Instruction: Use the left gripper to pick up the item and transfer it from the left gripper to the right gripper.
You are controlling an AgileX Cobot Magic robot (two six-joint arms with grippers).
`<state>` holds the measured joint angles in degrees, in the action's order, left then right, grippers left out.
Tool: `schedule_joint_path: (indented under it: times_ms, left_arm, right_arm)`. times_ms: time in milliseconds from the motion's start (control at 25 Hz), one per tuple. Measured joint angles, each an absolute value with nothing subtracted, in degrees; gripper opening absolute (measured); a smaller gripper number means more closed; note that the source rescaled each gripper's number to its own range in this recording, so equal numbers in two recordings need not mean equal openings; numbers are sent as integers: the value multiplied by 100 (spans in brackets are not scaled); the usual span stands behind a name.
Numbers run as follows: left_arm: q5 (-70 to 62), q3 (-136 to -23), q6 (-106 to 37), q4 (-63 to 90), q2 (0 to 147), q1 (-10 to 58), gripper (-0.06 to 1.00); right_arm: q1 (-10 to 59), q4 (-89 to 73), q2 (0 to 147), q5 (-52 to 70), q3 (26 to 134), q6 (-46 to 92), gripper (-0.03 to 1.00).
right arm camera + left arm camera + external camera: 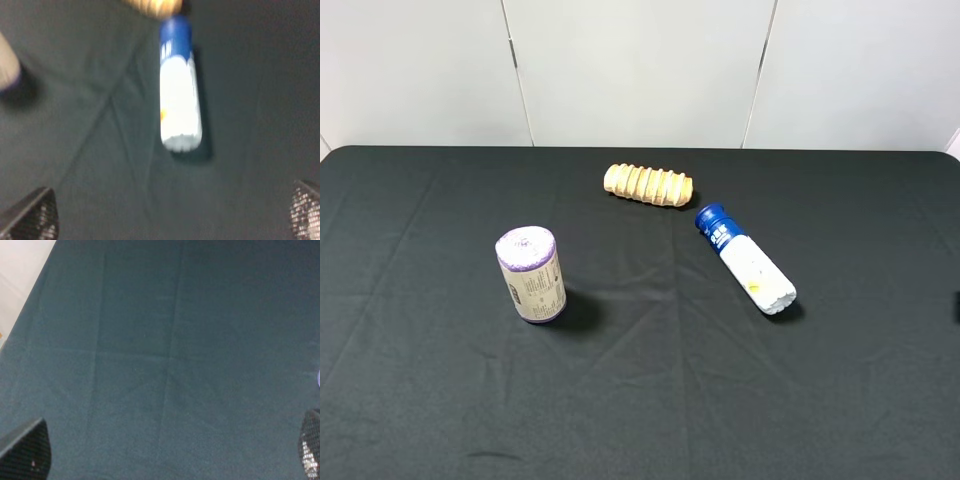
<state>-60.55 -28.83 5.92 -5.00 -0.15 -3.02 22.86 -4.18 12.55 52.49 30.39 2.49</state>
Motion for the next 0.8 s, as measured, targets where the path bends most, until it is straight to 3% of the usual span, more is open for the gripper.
schedule_joint_path:
  times_ms: [240,800]
  left_arm:
    - [-6055,-2883,592,-500,-15,-302,99]
    - [-6055,-2883,592,-500,-15,-302,99]
  right_arm:
    - [2286,-367,533,5792,2858,144,100]
    - [2214,-357,512,5818,2847,119,100]
